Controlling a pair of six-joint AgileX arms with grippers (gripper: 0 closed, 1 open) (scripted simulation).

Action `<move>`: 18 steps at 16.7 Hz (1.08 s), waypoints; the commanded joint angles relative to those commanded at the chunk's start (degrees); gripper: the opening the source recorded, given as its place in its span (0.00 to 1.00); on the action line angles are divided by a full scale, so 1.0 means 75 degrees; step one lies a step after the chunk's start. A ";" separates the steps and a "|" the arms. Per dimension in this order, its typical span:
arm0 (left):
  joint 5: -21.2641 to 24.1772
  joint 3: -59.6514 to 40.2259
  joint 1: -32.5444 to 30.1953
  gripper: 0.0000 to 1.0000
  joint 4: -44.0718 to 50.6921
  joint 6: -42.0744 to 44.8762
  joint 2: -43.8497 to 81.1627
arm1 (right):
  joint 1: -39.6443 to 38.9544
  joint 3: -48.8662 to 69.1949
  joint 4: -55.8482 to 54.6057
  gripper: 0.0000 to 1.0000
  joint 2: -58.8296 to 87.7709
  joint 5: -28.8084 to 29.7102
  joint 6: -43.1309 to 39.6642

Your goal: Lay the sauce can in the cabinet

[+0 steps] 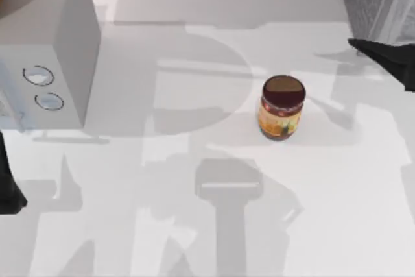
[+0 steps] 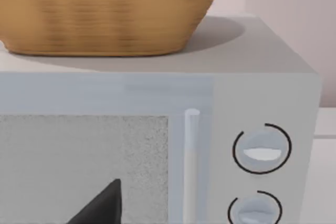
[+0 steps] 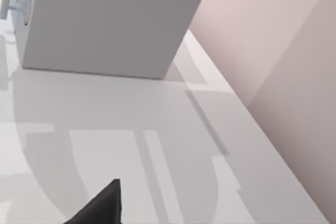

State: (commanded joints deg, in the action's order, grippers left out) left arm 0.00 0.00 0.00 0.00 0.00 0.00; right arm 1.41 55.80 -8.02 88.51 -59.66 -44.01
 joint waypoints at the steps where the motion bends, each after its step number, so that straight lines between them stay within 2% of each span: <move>1: 0.0000 0.0000 0.0000 1.00 0.0000 0.0000 0.0000 | -0.0010 0.0145 0.0057 1.00 0.0347 -0.0194 -0.0155; 18: 0.0000 0.0000 0.0000 1.00 0.0000 0.0000 0.0000 | -0.0296 0.2326 0.1089 1.00 0.6086 -0.3038 -0.2565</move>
State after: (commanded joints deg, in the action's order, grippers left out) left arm 0.00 0.00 0.00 0.00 0.00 0.00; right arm -0.81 73.24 0.15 134.15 -82.44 -63.25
